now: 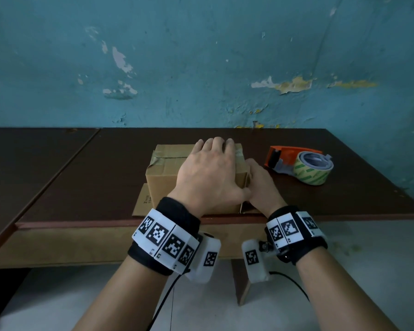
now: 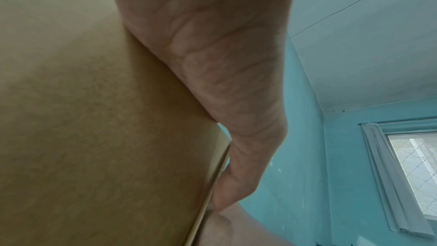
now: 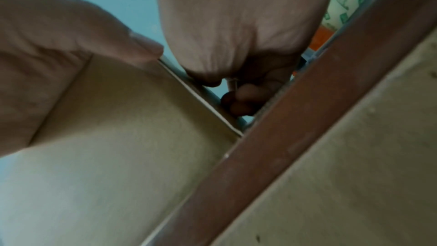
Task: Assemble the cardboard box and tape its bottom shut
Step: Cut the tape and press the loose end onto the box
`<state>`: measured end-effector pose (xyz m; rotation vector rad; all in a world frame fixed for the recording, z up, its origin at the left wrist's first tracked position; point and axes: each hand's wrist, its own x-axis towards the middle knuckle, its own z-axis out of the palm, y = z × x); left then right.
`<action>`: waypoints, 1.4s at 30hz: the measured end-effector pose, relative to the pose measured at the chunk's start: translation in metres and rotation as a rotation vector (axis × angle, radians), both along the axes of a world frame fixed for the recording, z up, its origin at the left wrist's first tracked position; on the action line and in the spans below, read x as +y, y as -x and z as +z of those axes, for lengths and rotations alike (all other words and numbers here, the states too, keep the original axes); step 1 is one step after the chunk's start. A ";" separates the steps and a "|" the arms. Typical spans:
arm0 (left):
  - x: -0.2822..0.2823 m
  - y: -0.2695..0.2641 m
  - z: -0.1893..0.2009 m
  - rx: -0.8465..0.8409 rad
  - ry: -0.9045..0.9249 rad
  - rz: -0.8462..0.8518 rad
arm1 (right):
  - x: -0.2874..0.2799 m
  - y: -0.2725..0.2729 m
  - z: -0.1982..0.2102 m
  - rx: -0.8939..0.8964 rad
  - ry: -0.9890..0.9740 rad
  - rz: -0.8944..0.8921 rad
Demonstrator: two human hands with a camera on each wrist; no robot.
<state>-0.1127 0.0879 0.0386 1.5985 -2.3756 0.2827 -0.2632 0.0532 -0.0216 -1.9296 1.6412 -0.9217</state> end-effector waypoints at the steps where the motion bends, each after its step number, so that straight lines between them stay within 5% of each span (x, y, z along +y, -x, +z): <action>1: 0.000 0.000 -0.001 0.000 0.006 0.000 | 0.000 0.000 -0.002 -0.011 -0.004 -0.012; 6: 0.001 0.000 -0.001 0.007 -0.002 0.003 | -0.010 -0.001 0.000 -0.022 0.003 -0.067; 10: 0.002 0.000 0.001 -0.016 -0.012 -0.002 | -0.006 -0.014 0.013 -0.505 -0.127 -0.077; 12: 0.002 0.000 0.001 -0.020 -0.009 -0.003 | -0.005 -0.020 0.013 -0.562 -0.152 -0.046; 16: 0.001 0.000 0.001 -0.034 -0.011 -0.007 | -0.001 -0.018 0.012 -0.231 -0.135 -0.044; 23: 0.000 0.000 0.000 -0.026 -0.009 -0.011 | -0.005 -0.008 -0.001 0.061 -0.008 -0.057; 33: 0.005 -0.009 0.004 0.045 0.048 -0.074 | -0.004 -0.004 0.020 -0.403 -0.039 -0.228; 42: 0.009 -0.036 0.021 0.293 0.244 -0.106 | -0.007 0.001 0.029 -0.730 0.034 -0.377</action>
